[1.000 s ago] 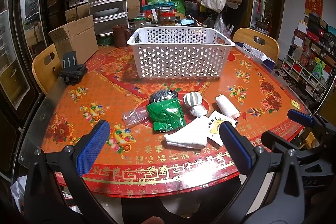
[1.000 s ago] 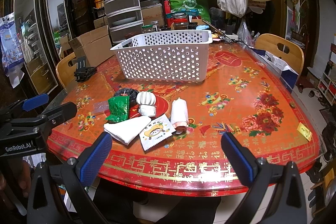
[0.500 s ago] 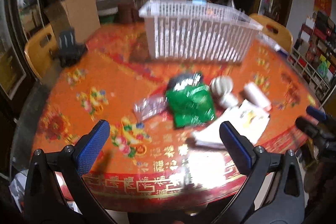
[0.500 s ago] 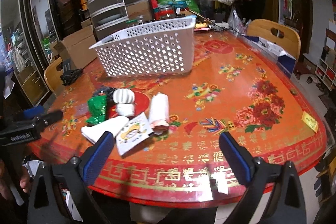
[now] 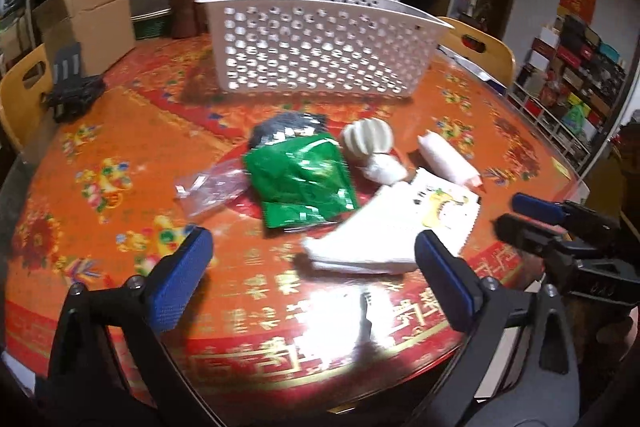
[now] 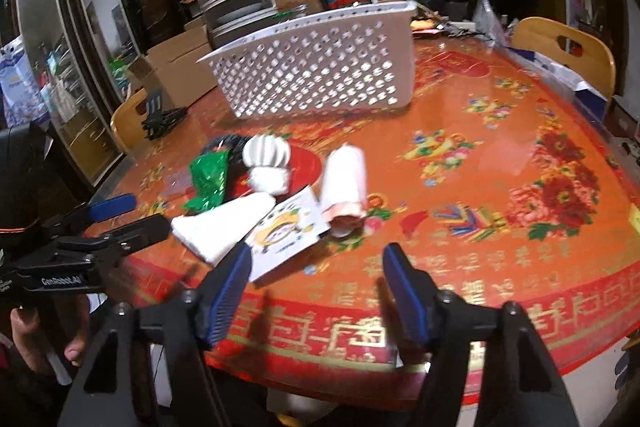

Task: Organize soft objects
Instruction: 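Grasp the white folded cloth with the left tool while the right tool grasps the cartoon card, then lift the white cloth with the left tool while the right tool carries the card toward the basket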

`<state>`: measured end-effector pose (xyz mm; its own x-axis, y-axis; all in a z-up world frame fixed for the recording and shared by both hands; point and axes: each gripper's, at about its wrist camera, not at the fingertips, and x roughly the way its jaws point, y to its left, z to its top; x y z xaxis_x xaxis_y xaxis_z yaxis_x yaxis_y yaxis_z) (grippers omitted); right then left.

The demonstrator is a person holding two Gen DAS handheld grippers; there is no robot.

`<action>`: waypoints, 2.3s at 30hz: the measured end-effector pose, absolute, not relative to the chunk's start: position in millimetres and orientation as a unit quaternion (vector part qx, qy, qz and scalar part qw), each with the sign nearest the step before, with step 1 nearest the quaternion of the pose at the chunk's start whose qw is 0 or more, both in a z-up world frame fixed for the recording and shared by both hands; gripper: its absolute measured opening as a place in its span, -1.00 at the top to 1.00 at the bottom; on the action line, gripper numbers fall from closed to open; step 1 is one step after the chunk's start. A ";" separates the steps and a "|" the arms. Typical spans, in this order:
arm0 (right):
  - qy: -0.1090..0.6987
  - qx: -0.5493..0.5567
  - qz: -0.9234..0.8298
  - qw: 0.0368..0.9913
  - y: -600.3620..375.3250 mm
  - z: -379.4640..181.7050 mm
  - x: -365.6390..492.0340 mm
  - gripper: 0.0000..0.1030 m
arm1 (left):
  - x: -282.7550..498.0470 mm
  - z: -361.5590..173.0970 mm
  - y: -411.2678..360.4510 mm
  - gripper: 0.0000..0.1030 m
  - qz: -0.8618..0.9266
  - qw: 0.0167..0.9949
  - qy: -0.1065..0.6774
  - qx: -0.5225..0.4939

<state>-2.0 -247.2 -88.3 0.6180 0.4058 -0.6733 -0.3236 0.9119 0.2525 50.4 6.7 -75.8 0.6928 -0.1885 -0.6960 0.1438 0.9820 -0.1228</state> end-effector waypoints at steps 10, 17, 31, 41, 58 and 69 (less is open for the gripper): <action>0.408 0.060 0.225 0.883 -235.5 -103.2 10.5 0.10 | 60.7 -90.4 -13.3 -0.49 -0.116 0.913 0.390 -0.016; 0.415 0.063 0.232 0.878 -228.5 -106.3 18.2 0.31 | 64.6 -95.0 -17.5 -0.29 -0.128 0.910 0.393 -0.013; 0.416 0.049 0.241 0.876 -216.7 -107.3 17.6 0.77 | 62.5 -99.0 -23.1 0.25 -0.133 0.912 0.389 -0.002; 0.399 0.047 0.241 0.883 -218.9 -97.2 8.2 0.89 | 55.2 -91.2 -17.5 0.61 -0.137 0.917 0.375 -0.009; 0.369 0.034 0.235 0.899 -222.2 -73.2 -3.7 0.92 | 40.3 -63.5 -6.1 0.67 -0.130 0.932 0.339 -0.022; 0.360 0.020 0.234 0.903 -218.3 -59.7 -1.9 0.97 | 37.6 -46.9 0.7 0.67 -0.125 0.938 0.323 -0.029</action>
<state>-1.9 -218.3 -59.7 0.6315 0.4378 -0.6399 -0.4085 0.8894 0.2054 37.6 0.7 -46.9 0.7603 -0.2533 -0.5981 0.2156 0.9670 -0.1355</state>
